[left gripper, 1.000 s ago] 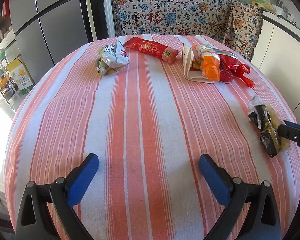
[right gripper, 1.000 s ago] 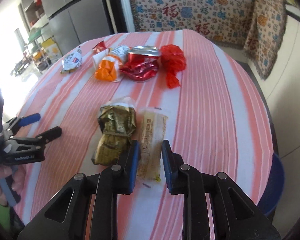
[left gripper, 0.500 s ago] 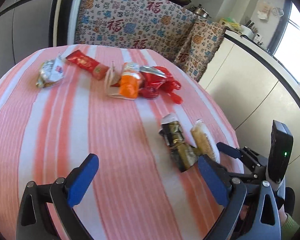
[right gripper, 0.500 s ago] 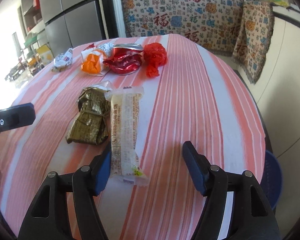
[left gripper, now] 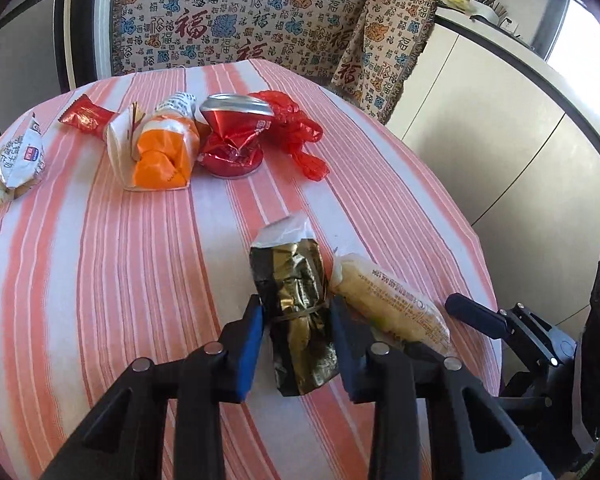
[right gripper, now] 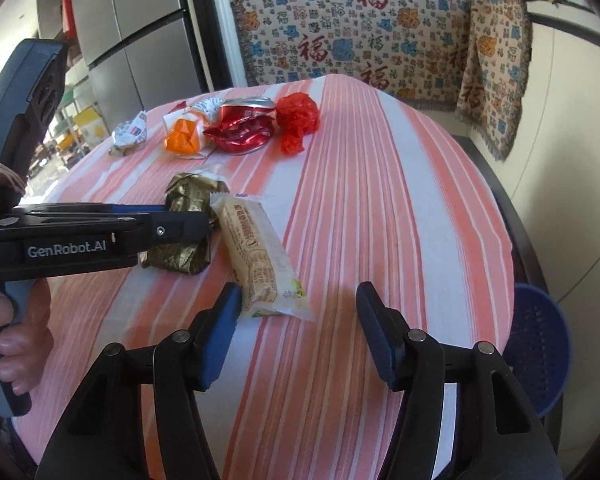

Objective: Collect trash
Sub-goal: 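Grasp the gold-wrapped snack with the left tool while the right tool grasps the bread wrapper, then lift the gold snack with the left tool while the right tool lifts the bread wrapper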

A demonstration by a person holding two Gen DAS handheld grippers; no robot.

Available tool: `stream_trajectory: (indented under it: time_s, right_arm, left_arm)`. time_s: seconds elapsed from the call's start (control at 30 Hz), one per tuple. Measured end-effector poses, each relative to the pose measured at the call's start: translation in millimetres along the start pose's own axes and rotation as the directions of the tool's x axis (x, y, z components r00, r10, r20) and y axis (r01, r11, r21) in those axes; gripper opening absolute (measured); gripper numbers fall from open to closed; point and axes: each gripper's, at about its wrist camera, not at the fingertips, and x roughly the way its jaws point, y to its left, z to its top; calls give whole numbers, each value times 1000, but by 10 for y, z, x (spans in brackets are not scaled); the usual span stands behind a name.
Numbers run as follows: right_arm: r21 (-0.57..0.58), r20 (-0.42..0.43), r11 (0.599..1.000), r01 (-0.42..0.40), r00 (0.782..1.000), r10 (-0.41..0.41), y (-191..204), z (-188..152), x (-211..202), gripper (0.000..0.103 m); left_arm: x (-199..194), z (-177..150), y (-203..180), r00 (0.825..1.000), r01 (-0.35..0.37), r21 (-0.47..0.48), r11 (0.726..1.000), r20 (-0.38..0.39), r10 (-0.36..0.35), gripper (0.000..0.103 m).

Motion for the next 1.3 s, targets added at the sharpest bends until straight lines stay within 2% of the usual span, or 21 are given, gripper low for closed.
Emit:
stream_trajectory:
  time_s: [0.23,0.33,0.4,0.43,0.47,0.53,0.63,0.73,0.8,0.83,0.9,1.03,1.3]
  right_arm:
    - [-40,-39,999,-18,999,16,83,45,35,62]
    - [-111,-82,994,-6,997,-3,259,97,144,65]
    - [-160,-90,987,2,996,-17,380,162,217,66]
    - [-163,-101,987,-5,995,-11,413,204,262,65]
    - [-161,-107,987,-7,994,-11,437,251,306,63]
    - [-159,-113,987,-8,994,-10,475,333,389,61]
    - [-151,-110,988,-9,994,-8,497,426,491,60]
    - [-148,-103,989,-4,995,-11,492,479,555,60]
    - [-128,-105,992,-7,994,-6,439,480,561,65]
    - [-123,-105,992,-11,994,-2,424,478,559,67]
    - [-123,-107,992,-12,994,-1,413,475,558,71]
    - [-135,-124,990,-26,992,9,429,473,586,87]
    - [-133,-138,991,-25,990,6,405,474,622,98]
  left_arm:
    - [-396,-203,298,997,-62,118,991,-39,67,31]
    - [-578,-316,523,991,-121,137,983,-37,127,33]
    - [-667,-378,650,990,-135,125,983,-20,139,33]
    - [-686,-399,706,991,-133,113,985,-12,135,39]
    - [-689,-419,750,991,-131,94,987,-8,132,53]
    - [-671,-451,782,992,-124,60,990,9,123,71]
    - [-562,-461,739,994,-111,40,993,12,111,72]
    - [-420,-460,686,979,-202,59,978,11,202,73]
    - [-379,-454,703,967,-253,60,966,32,252,76]
    - [-362,-445,733,966,-258,48,965,31,257,80]
    - [-366,-441,779,964,-262,31,965,43,261,80]
    - [-351,-456,785,961,-273,44,961,58,271,83]
    - [-344,-466,783,961,-271,43,962,57,269,83]
